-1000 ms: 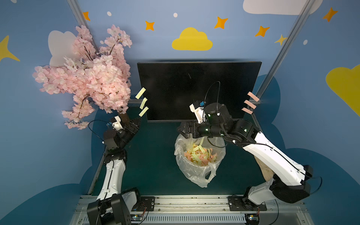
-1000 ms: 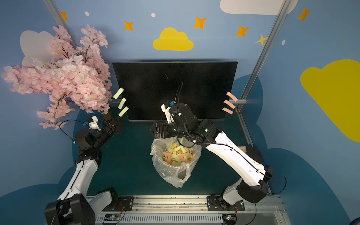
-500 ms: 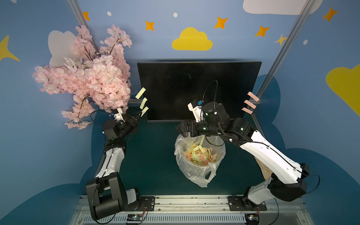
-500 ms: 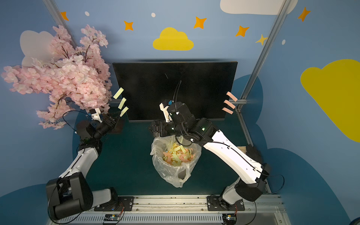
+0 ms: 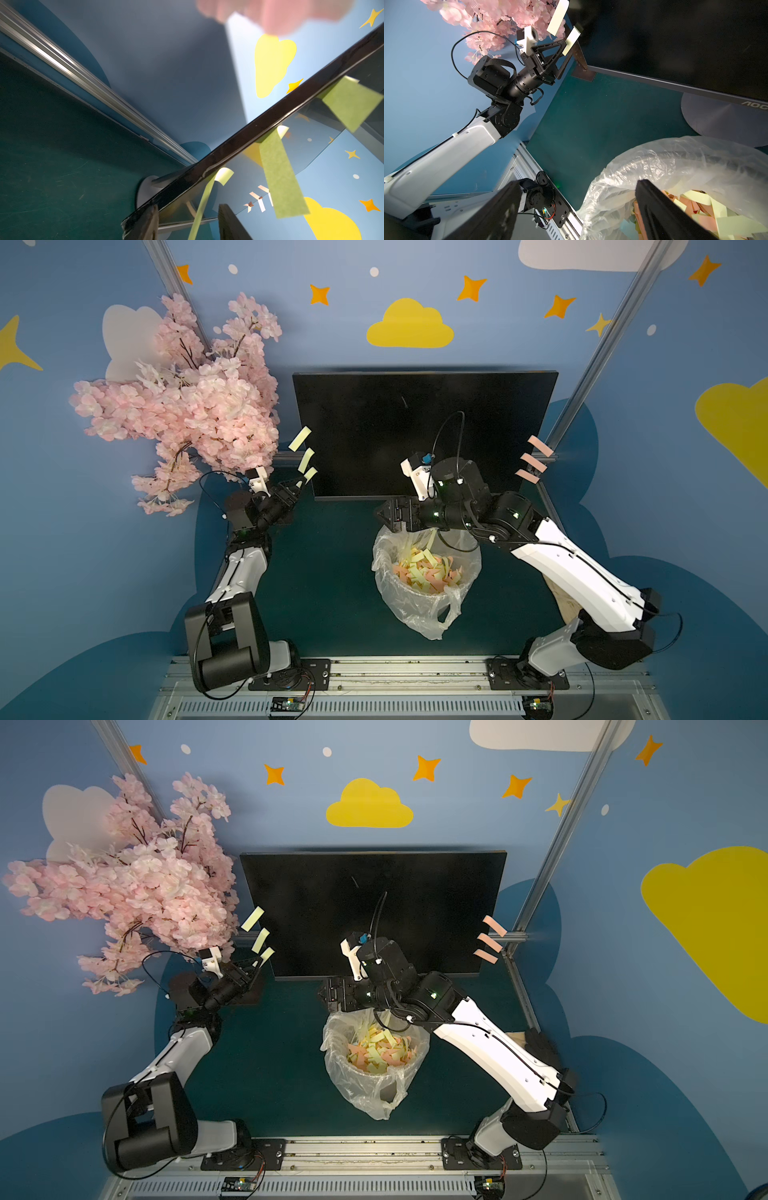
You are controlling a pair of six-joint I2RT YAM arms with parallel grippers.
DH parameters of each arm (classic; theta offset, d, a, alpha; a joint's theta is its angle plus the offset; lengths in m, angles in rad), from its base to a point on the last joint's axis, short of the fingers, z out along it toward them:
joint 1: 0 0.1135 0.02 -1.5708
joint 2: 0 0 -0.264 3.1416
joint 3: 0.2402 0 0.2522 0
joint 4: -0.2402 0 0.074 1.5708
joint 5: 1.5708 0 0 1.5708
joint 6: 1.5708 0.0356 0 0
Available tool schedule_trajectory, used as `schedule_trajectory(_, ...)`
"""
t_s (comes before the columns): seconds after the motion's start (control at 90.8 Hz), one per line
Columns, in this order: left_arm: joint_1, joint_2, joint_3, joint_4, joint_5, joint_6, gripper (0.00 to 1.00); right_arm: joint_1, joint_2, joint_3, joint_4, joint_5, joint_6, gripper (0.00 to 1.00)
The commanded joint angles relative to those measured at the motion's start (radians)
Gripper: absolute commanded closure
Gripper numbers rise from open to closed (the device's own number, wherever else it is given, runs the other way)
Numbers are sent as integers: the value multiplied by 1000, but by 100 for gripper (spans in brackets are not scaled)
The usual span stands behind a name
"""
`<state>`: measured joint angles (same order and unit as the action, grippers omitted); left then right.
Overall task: Remove the sticky note from the monitor
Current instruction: Tear off the sticky note from the monitor.
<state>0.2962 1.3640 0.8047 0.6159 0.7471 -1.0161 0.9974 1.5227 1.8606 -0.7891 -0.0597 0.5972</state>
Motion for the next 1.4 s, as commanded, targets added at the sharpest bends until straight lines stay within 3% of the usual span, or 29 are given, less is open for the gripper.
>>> schedule_trajectory(0.0,-2,18,29,54,18,-3,59,3,-6,1,19,15,-9,9)
schedule_trajectory(0.341,-5,25,21,59,23,-8,78,3,-14,-14,19,18,-5,9)
schedule_trajectory(0.507,-6,6,2,60,20,-11,97,3,-21,-21,21,18,-4,9)
schedule_trajectory(0.716,-9,-62,-42,56,5,-34,97,3,-32,-36,20,28,-1,9)
schedule_trajectory(0.892,-25,-202,-127,17,-40,-64,97,3,-53,-51,9,53,2,9)
schedule_trajectory(1.013,-74,-357,-159,-96,-74,-51,97,-5,-78,-64,-8,79,1,9)
schedule_trajectory(1.167,-193,-563,-147,-366,-153,17,97,-42,-120,-96,-38,106,5,9)
schedule_trajectory(1.388,-384,-695,9,-734,-219,159,97,-120,-191,-144,-106,127,16,9)
